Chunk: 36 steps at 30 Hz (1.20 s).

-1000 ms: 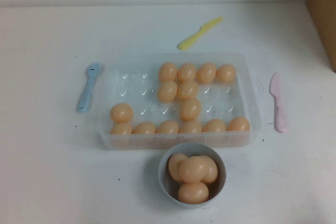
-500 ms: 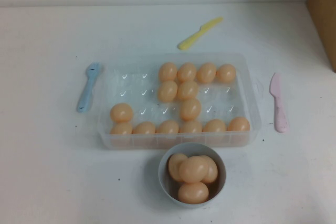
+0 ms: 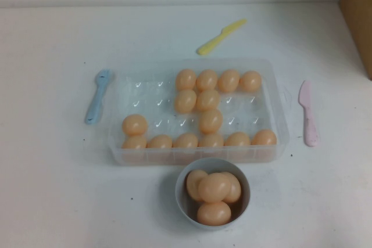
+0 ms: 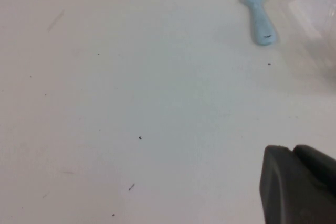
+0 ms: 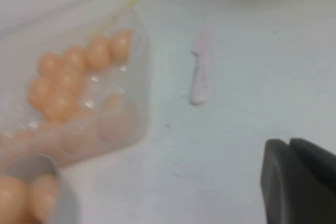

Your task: Take an egg out of the egg box

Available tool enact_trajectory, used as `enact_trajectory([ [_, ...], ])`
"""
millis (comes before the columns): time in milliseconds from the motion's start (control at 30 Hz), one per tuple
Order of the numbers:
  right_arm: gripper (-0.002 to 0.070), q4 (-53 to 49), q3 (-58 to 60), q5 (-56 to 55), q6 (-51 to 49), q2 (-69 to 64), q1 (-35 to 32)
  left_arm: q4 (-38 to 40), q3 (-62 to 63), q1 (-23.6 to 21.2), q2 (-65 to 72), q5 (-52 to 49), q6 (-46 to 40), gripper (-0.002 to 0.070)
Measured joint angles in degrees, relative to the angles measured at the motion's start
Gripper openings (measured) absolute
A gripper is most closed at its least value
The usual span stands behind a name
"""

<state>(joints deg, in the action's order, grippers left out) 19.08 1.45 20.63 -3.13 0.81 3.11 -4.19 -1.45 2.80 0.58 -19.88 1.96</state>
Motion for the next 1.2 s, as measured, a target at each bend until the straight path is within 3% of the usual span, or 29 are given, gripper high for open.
enact_trajectory([
  [200, -0.0018, 35.93, 0.00, -4.77, 0.00, 0.00, 0.00, 0.00, 0.00, 0.00, 0.00, 0.00, 0.00, -0.0004],
  [300, -0.0018, 42.43, 0.00, -6.58, 0.78, 0.00, 0.00, 0.00, 0.00, 0.00, 0.00, 0.00, 0.00, -0.0004],
  [867, -0.0018, 43.54, -2.33, -3.20, 21.95, -0.91, 0.00, 0.00, 0.00, 0.00, 0.00, 0.00, 0.00, -0.0004],
  [1200, -0.0018, 16.07, -25.26, 12.62, 27.19, -26.41, 0.00, 0.00, 0.00, 0.00, 0.00, 0.00, 0.00, -0.0004],
])
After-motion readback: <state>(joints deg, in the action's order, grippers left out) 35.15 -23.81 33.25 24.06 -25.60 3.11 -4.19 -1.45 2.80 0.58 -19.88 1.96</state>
